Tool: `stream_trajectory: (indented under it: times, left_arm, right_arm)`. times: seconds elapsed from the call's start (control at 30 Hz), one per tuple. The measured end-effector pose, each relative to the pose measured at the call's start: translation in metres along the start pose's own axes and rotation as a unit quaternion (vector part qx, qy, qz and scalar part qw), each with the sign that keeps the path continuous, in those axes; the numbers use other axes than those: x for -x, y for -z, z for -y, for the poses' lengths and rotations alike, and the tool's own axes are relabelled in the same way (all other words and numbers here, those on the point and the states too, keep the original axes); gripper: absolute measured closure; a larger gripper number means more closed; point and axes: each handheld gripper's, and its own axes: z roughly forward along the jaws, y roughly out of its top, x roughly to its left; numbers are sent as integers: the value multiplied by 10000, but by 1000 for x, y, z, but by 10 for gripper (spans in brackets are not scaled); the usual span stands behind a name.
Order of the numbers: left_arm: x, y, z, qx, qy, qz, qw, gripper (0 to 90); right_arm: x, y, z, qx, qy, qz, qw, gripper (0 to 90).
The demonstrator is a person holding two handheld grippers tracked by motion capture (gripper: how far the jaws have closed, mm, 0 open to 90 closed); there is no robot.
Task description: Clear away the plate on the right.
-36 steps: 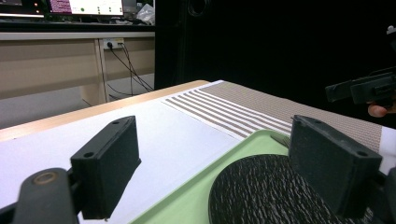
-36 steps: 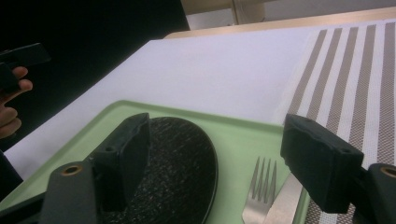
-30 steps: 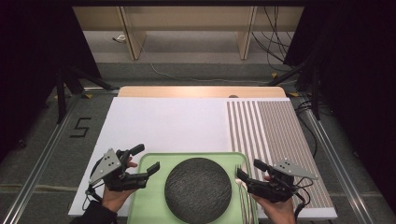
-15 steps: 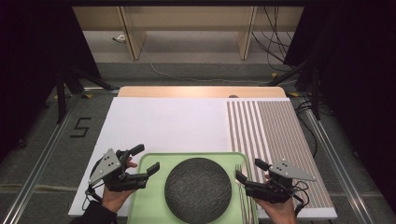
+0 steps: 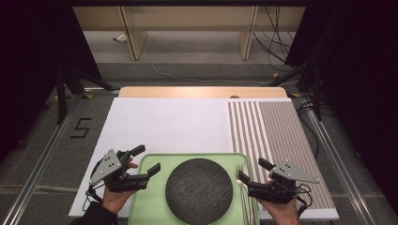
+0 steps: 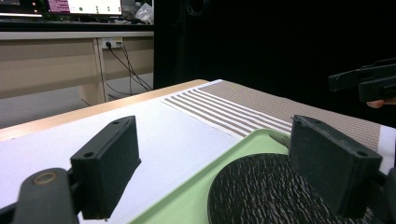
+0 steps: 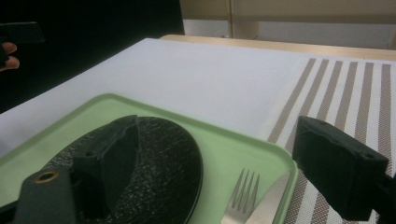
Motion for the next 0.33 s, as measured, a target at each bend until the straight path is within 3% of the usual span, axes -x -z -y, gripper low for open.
stream_trajectory:
  times: [0.33]
  left_arm:
    - [0, 0, 0, 2, 5, -5, 10000, 161]
  right_arm:
    - [-1, 0, 0, 1, 68, 7, 10000, 160]
